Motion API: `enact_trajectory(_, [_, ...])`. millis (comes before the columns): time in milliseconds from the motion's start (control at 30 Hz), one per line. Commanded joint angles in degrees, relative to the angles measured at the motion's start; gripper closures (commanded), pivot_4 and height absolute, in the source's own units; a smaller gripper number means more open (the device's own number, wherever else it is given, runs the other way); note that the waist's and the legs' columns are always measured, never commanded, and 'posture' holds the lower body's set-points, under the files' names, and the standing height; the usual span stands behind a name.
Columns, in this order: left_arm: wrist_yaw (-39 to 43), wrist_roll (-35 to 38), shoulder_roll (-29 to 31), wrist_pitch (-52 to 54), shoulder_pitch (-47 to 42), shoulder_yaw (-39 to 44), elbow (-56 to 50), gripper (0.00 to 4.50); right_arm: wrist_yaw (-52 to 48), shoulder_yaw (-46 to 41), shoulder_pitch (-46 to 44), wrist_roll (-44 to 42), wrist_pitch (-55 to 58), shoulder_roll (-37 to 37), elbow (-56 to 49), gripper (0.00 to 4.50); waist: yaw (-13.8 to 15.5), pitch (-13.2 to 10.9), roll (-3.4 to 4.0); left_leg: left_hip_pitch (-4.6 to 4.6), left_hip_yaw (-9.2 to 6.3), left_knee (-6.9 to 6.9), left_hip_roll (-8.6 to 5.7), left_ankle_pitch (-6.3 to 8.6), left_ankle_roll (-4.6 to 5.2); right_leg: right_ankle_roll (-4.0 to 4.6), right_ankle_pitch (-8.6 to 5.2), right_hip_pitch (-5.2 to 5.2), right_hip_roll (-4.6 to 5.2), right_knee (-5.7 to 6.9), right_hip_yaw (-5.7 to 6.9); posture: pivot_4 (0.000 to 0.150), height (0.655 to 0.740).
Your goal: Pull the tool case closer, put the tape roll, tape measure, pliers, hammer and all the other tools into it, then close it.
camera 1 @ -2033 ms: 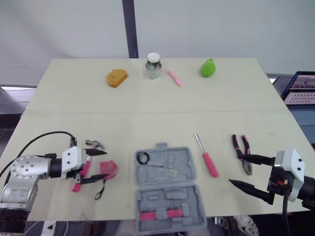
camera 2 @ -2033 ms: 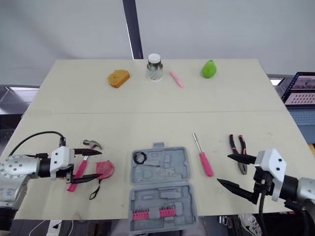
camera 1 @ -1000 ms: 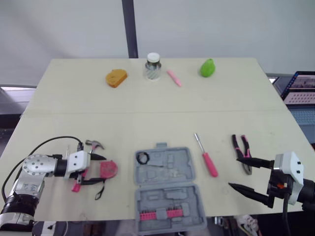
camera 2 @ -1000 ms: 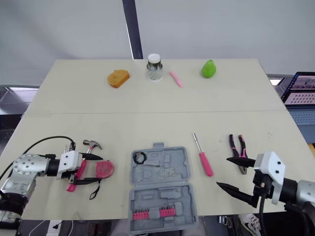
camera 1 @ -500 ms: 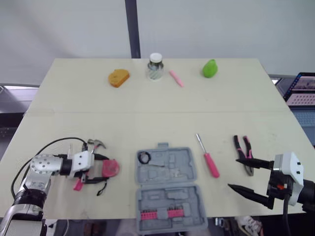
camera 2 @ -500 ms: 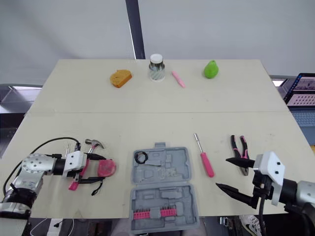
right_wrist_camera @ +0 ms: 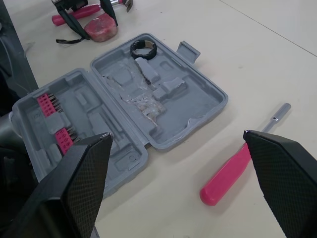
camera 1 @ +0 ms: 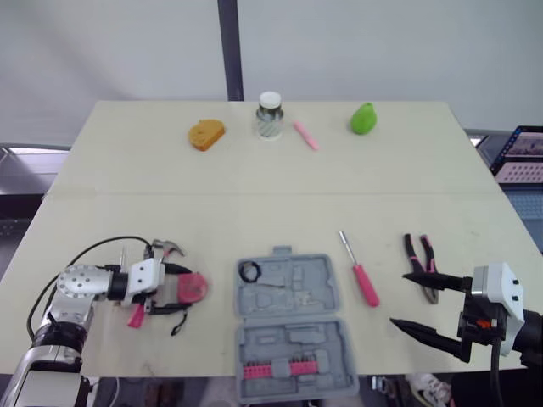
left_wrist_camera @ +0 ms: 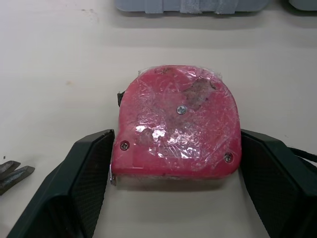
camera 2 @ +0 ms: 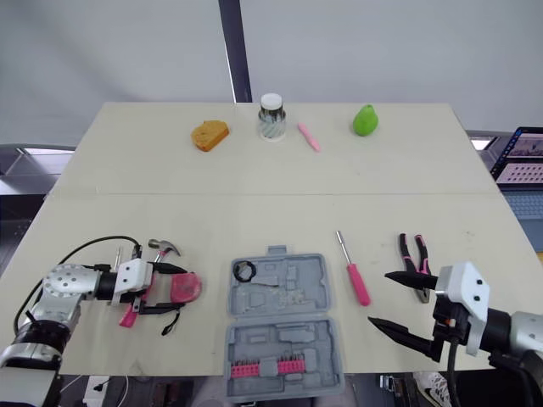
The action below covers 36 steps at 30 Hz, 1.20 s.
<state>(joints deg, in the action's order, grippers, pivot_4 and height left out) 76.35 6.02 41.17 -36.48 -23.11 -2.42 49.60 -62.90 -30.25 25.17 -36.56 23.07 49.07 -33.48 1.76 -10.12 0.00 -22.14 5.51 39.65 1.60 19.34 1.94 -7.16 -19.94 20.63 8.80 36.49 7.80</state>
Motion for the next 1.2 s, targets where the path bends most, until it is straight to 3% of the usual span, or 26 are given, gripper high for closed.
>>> enact_trajectory(33, [-1.6, -2.0, -1.5, -1.8, -1.0, -1.1, 3.0, 0.48, 0.2, -2.3, 0.1, -1.0, 0.0, 0.1, -1.5, 0.00, 0.1, 0.0, 0.05, 0.00, 0.00, 0.00, -0.01, -0.01, 0.01, -0.01, 0.00, 0.00, 0.00, 0.00, 0.00, 0.150, 0.6950])
enact_trajectory(500, [0.1, -1.4, -3.0, -1.3, -2.1, -1.4, 3.7, 0.48, 0.8, -2.6, 0.9, -0.6, 0.0, -0.1, -1.8, 0.00, 1.2, 0.1, 0.15, 0.02, 0.02, 0.02, -0.11, 0.00, 0.08, -0.07, 0.04, -0.02, 0.13, 0.00, -0.02, 0.150, 0.6950])
enact_trajectory(633, [0.5, -1.2, -3.2, -0.1, -2.1, -1.4, 2.8, 1.48, 0.9, -2.5, 0.9, -0.6, 0.0, -0.1, -1.8, 0.00, 1.2, 0.1, 0.15, 0.02, 0.01, 0.03, -0.14, 0.00, 0.10, -0.08, 0.04, -0.01, 0.15, 0.01, 0.00, 0.150, 0.6950])
enact_trajectory(900, [0.0, -0.8, -3.4, 0.9, -1.8, -1.1, 0.4, 1.47, 1.1, -1.5, 0.2, -0.5, -0.1, 0.0, -1.5, 0.00, 1.1, 0.1, 0.15, 0.01, 0.02, 0.03, -0.13, 0.00, 0.11, -0.08, 0.04, -0.01, 0.15, 0.00, 0.00, 0.150, 0.6950])
enact_trajectory(1200, [1.1, 7.2, 0.1, 11.5, 2.3, 2.3, -22.0, 1.47, 1.1, 0.2, -5.0, -2.3, 2.0, 1.3, -0.8, 0.00, -0.4, -0.1, -0.19, -0.08, -0.02, 0.03, 0.02, -0.02, 0.06, -0.08, 0.04, 0.01, -0.01, -0.08, 0.01, 0.150, 0.6950])
